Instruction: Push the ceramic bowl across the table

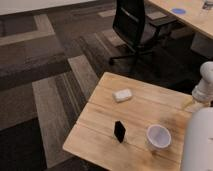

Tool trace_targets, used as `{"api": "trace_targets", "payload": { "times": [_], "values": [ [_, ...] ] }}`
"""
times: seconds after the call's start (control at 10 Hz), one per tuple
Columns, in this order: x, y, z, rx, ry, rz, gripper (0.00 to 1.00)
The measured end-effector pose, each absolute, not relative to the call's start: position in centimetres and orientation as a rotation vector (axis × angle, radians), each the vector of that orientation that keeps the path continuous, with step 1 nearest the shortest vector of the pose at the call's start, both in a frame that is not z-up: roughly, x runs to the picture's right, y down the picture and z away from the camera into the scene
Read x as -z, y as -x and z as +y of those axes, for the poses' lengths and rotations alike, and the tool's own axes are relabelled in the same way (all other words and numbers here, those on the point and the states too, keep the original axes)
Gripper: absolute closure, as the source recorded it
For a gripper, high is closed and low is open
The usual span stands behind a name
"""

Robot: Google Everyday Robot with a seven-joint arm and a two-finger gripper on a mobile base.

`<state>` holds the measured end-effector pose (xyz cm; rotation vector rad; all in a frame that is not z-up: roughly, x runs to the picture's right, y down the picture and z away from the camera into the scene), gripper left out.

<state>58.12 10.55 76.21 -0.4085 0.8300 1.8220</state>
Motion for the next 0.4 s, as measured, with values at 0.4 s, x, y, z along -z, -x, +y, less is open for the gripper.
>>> {"api": "trace_targets", "payload": {
  "times": [0.4],
  "values": [
    [-73.6,-60.6,9.6,-1.872,0.313,0.869,0.35]
  ]
}}
